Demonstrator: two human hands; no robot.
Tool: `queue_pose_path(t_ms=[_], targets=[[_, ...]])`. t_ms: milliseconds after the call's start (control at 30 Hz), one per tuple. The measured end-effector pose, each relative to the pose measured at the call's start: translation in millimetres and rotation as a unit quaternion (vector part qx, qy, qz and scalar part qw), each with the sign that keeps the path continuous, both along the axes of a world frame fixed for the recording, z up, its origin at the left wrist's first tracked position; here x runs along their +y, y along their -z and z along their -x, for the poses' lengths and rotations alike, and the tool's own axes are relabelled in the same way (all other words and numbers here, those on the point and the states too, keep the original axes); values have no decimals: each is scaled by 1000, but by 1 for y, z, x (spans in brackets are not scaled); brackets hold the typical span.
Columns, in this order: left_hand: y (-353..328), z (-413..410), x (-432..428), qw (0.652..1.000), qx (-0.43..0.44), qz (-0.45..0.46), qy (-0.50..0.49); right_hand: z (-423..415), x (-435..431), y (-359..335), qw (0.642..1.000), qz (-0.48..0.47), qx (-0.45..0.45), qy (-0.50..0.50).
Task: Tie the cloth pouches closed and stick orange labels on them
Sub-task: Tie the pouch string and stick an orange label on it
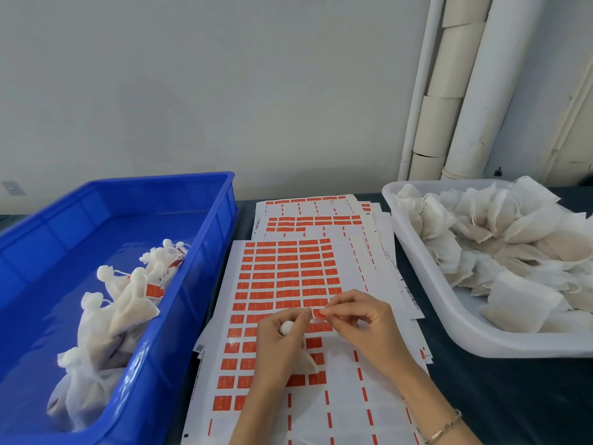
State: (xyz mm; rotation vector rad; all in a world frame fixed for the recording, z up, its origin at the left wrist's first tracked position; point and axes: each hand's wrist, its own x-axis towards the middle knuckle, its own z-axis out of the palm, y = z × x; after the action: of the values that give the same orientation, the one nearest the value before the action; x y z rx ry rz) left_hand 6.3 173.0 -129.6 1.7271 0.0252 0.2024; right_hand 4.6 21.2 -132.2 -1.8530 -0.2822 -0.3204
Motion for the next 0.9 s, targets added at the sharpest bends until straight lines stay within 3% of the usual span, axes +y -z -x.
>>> queue_pose_path(t_ms=[633, 900], targets=[[0, 0, 1, 1000, 7, -16, 3, -3, 1, 6, 996, 69, -53, 15], [2, 0, 0, 1000, -7, -22, 18, -6, 3, 8, 998, -33, 32, 32]])
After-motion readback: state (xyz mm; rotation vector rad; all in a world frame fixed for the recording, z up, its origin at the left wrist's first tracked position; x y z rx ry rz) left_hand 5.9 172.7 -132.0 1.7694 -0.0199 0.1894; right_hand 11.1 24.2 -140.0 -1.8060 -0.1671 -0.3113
